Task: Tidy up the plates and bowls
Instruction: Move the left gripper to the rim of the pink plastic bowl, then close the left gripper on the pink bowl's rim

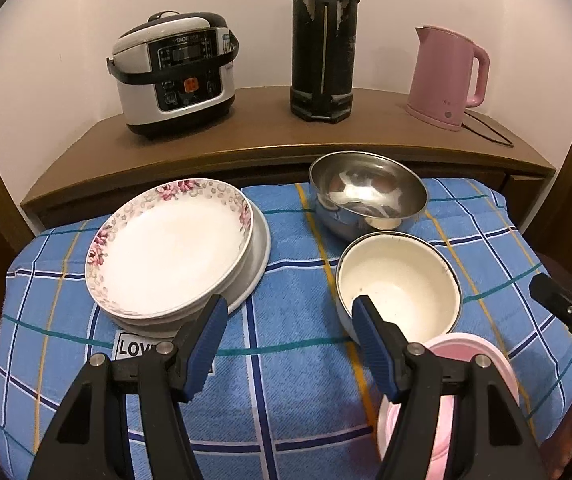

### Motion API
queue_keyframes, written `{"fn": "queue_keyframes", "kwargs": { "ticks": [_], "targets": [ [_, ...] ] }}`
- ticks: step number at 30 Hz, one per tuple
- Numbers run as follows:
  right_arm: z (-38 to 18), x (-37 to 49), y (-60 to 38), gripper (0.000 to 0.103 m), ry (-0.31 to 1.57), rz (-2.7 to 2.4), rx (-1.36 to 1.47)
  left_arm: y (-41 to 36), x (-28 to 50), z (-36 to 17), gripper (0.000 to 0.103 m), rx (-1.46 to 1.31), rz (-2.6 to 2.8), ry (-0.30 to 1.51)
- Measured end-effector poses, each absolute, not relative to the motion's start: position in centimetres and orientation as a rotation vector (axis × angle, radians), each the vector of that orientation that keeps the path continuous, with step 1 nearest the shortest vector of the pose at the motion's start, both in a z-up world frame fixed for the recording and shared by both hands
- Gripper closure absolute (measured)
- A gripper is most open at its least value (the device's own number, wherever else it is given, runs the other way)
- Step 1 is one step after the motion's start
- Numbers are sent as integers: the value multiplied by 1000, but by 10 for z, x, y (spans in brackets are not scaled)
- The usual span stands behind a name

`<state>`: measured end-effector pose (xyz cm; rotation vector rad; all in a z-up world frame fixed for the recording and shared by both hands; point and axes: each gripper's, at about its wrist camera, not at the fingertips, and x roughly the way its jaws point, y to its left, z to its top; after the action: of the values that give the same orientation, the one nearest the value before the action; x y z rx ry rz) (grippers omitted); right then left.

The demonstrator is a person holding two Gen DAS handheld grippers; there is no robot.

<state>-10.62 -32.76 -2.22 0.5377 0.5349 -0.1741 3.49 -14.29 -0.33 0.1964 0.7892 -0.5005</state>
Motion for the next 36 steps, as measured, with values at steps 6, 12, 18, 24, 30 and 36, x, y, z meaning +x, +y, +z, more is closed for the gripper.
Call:
{"fn": "queue_keyframes", "kwargs": {
  "ticks": [6, 12, 18, 24, 30, 36],
  "targets": [
    [-21, -111, -320, 53, 567, -144, 482, -138, 22, -8, 36, 225, -561, 800],
    [-33, -121, -301, 79, 650, -81, 443, -137, -4, -22, 36, 248, -655, 841],
    [-40, -128, -279, 77, 662, -29, 430, -146, -15, -36, 40, 245, -708, 897],
    [-43, -128, -278, 76, 675, -63, 413, -150, -16, -48, 51, 230, -719, 955],
    [-55, -125, -278, 76, 710, -42, 450, -151, -15, -54, 64, 221, -718, 980],
    [-57, -122, -275, 87, 708, -38, 460, -152, -15, -54, 82, 197, -722, 985]
  ]
}}
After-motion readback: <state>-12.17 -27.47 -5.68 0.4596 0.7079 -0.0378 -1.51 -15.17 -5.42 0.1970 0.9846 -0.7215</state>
